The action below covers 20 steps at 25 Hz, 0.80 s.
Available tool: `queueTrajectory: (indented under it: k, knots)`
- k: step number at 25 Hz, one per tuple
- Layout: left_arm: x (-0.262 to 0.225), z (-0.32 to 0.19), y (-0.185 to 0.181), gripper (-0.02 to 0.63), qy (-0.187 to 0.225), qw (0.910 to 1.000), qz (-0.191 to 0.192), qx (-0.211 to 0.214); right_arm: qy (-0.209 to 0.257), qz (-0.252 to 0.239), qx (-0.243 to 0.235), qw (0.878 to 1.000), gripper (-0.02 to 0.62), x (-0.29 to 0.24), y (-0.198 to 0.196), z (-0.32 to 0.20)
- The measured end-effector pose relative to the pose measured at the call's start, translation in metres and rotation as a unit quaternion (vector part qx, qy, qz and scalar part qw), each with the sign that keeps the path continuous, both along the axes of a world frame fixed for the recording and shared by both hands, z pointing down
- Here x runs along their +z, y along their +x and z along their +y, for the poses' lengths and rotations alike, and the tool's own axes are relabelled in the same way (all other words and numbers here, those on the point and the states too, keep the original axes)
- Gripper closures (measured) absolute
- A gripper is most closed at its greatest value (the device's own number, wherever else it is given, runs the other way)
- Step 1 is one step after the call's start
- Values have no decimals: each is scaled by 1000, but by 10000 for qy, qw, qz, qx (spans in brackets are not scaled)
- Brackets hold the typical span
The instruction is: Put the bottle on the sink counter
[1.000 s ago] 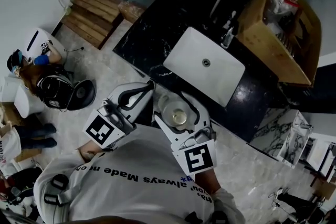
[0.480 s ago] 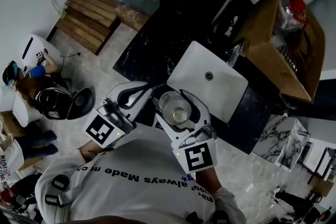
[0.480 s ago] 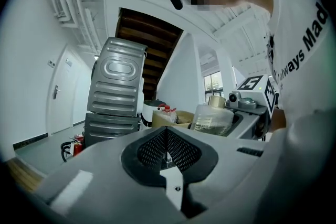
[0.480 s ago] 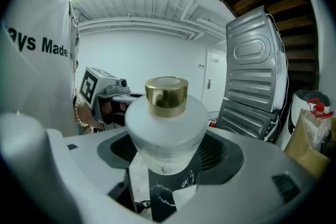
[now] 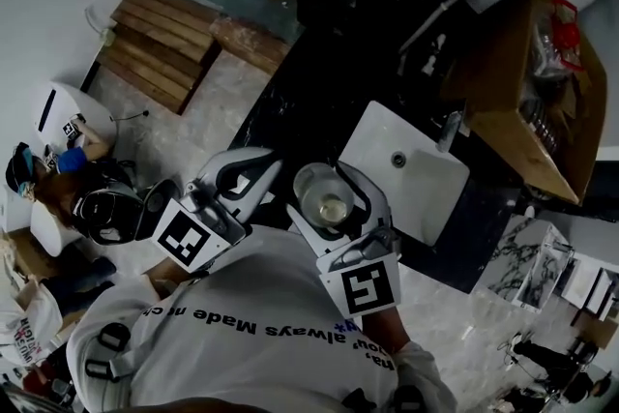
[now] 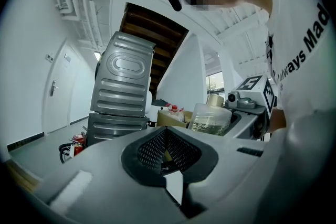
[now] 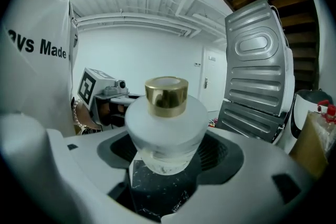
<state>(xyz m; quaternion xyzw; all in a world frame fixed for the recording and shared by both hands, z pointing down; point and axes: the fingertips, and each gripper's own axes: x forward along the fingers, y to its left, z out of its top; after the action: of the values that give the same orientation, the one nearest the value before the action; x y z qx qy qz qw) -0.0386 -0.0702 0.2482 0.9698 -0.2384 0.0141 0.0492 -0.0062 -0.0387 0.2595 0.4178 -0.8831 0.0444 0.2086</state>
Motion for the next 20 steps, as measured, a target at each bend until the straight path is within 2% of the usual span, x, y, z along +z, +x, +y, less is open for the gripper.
queueTrajectory:
  k: [8, 20]
  knots:
    - [11, -49, -9, 603, -139, 9996, 42, 221, -44, 56, 287, 9996, 262, 10, -10, -47]
    - [17, -67, 16, 603, -157, 9990, 57, 409, -78, 99, 470, 9988, 262, 18, 13, -68]
